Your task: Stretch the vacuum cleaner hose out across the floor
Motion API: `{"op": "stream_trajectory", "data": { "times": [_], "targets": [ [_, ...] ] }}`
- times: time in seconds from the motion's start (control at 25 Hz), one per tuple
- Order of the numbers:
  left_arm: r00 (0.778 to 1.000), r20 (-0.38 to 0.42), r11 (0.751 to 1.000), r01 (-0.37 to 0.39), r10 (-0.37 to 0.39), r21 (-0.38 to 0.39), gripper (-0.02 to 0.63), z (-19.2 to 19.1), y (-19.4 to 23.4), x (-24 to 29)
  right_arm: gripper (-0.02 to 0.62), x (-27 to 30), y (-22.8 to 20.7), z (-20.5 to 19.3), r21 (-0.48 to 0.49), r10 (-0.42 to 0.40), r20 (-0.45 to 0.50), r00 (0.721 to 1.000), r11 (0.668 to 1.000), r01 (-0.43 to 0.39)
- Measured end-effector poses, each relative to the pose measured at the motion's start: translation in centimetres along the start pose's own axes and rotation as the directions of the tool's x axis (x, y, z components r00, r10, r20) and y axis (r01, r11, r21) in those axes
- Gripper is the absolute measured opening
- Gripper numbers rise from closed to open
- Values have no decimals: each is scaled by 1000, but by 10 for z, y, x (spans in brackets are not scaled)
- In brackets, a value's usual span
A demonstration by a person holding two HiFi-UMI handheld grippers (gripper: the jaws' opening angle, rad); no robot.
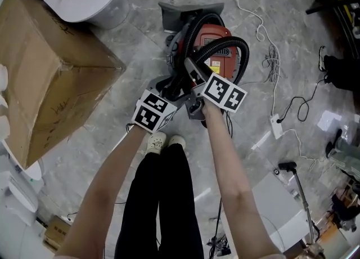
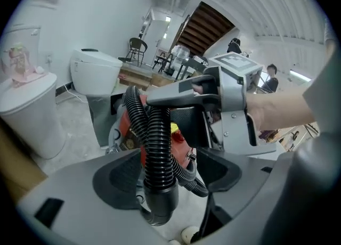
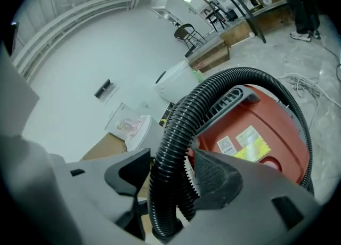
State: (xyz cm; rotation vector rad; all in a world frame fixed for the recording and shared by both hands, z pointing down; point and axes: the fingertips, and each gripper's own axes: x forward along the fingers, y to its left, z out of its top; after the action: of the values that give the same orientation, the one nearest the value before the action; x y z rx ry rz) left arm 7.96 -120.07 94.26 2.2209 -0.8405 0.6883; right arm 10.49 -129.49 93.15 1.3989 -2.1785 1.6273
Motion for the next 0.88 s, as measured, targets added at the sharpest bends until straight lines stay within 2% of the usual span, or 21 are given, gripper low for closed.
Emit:
{"op": "stream_trajectory", "data": {
  "times": [0.08,0.16,0.2,0.28,0.52,0.72,0.88],
  "targets": [
    [1000,-12,1000,28,-28,-9,308,-4,-3,-2,262,4,0,1,6,2,-12,1000,1000,-2],
    [999,-22,999,44,-44,7,308,-6,-5,-3,256,6,1,4,51,16,-8,1000,999,-15],
    [999,-24,999,49,-49,15,308,-6,-6,-4,218,6,1,5,74,19,-1,1000,997,-19],
    [999,-19,999,52,-51,17,308,-4,-7,-5,213,4,1,6,90,30,12,999,995,-31],
    [997,45,997,67,-66,-30,308,4,-7,-10,209,-13,1,1,38,74,18,997,996,-75],
    [992,55,993,114,-113,-14,308,5,-24,-13,206,-40,0,-8,-4,125,5,992,992,-125],
    [983,52,985,174,-174,4,308,6,-48,-14,206,-61,13,-9,4,181,33,983,983,-181]
  ]
}}
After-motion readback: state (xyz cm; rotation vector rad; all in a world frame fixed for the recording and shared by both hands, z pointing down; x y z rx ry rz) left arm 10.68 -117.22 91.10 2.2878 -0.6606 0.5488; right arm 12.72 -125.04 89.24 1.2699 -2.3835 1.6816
